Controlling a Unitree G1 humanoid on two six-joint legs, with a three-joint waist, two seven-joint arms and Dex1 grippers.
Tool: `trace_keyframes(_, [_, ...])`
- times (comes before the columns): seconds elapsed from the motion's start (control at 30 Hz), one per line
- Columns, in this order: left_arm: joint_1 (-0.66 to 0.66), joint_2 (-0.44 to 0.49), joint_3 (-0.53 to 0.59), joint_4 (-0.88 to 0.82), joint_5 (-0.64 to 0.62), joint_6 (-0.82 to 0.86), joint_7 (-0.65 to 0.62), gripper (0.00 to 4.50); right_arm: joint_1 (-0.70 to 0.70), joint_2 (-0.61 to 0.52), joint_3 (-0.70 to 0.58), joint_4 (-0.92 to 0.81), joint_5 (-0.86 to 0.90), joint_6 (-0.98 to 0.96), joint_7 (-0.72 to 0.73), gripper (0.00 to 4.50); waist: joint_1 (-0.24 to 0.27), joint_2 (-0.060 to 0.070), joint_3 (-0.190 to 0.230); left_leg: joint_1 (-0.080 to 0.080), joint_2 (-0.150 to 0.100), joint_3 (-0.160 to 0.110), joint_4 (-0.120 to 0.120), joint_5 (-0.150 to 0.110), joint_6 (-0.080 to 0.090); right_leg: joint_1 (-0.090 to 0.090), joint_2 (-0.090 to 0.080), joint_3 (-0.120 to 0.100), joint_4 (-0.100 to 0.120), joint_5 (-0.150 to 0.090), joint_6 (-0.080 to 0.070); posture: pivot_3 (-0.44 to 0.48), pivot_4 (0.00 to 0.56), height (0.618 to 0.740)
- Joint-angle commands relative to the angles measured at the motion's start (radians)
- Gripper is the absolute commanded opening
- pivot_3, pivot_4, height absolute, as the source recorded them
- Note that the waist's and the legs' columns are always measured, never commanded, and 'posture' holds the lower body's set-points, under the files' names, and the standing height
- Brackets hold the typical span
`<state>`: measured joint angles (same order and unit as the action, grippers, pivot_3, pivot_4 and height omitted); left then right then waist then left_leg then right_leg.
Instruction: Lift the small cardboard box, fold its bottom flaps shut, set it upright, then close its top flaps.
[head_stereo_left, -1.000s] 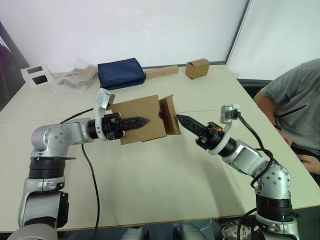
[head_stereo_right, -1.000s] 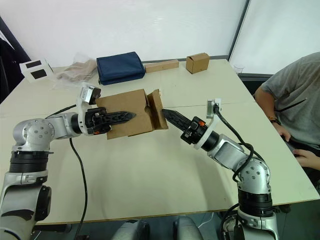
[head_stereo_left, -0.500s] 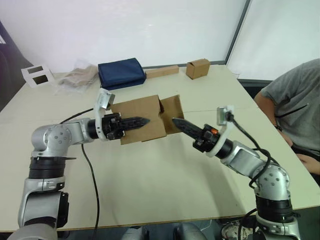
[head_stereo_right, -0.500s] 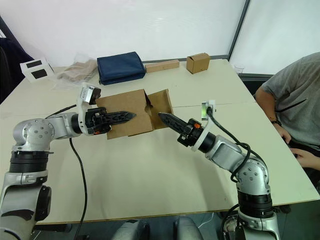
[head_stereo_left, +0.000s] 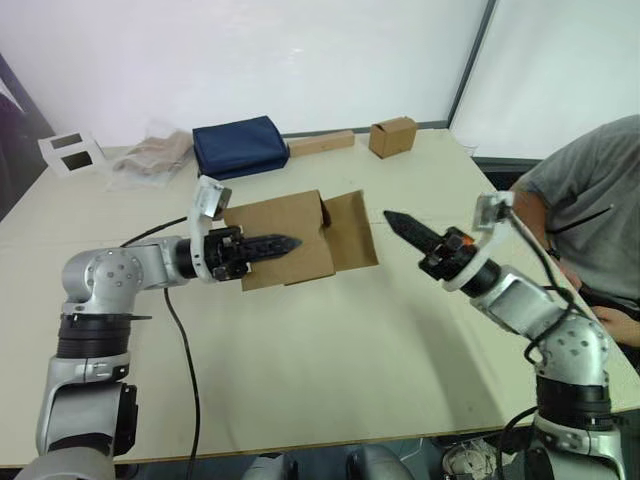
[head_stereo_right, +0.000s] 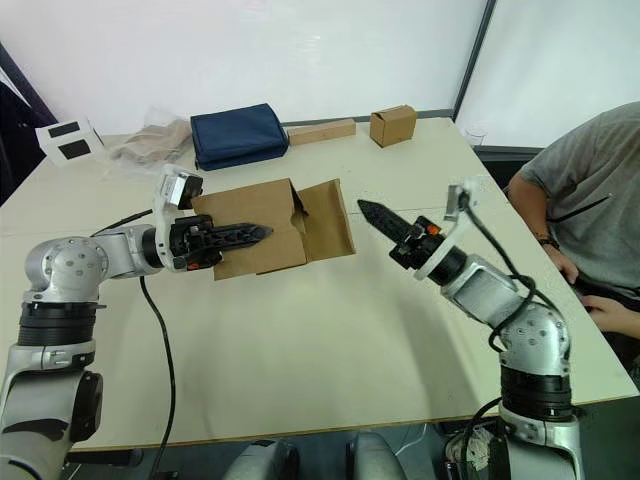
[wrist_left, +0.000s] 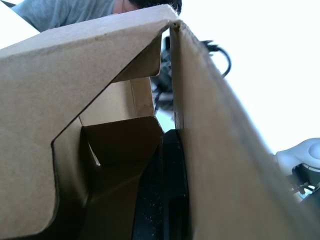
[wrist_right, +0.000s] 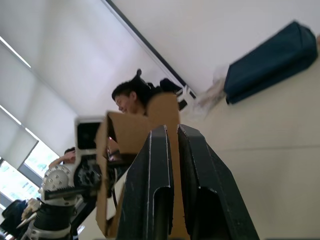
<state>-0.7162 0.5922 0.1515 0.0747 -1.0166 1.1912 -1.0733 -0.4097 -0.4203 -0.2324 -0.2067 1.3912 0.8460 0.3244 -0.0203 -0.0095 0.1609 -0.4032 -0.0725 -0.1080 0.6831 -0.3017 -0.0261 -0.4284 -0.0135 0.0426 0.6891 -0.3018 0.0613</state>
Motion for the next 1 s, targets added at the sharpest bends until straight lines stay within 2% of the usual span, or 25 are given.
trace_keyframes(0.03, [-0.019,0.002,0.028,-0.029,-0.024,-0.009,0.001,0.0,-0.022,0.03,0.01,-0.032,0.019,0.0,0.023,1.25,0.001,0.0,0.0,0.0,0.0,0.0,0.0,0.0,0.0,0.0,0.0,0.0,0.0,0.0,0.0,0.0,0.15,0.74])
trace_keyframes(0.3, [-0.022,0.001,0.029,-0.024,-0.019,-0.014,0.008,0.0,-0.018,0.066,0.016,-0.105,0.11,0.012,-0.042,4.4,0.003,0.0,0.0,0.0,0.0,0.0,0.0,0.001,-0.002,0.0,0.0,0.0,0.0,0.0,0.0,0.0,0.15,0.74])
trace_keyframes(0.63, [-0.02,0.001,0.028,-0.019,-0.015,-0.017,0.009,0.0,0.043,0.115,0.07,-0.2,0.156,0.004,-0.12,4.46,0.002,0.0,0.0,0.0,0.0,0.0,0.0,0.001,-0.002,0.0,0.0,0.0,0.0,0.0,0.0,0.0,0.15,0.74])
trace_keyframes(0.9, [-0.018,-0.001,0.031,-0.017,-0.015,-0.02,0.01,0.0,0.059,0.111,0.072,-0.192,0.164,-0.004,-0.122,4.46,0.002,0.0,0.0,0.0,0.0,0.0,0.0,0.001,-0.002,0.0,0.0,0.0,0.0,0.0,0.0,0.0,0.15,0.74])
trace_keyframes(0.93, [-0.017,-0.001,0.032,-0.02,-0.016,-0.02,0.012,0.0,0.061,0.108,0.071,-0.192,0.165,-0.004,-0.12,3.97,0.002,0.0,0.0,0.0,0.0,0.0,0.0,0.001,-0.002,0.0,0.0,0.0,0.0,0.0,0.0,0.0,0.15,0.74])
trace_keyframes(1.0, [-0.016,-0.003,0.033,-0.021,-0.018,-0.02,0.015,0.0,0.065,0.101,0.073,-0.19,0.155,-0.003,-0.114,3.39,0.003,0.0,0.0,0.0,0.0,0.0,0.0,0.001,-0.002,0.0,0.0,0.0,0.0,0.0,0.0,0.0,0.15,0.74])
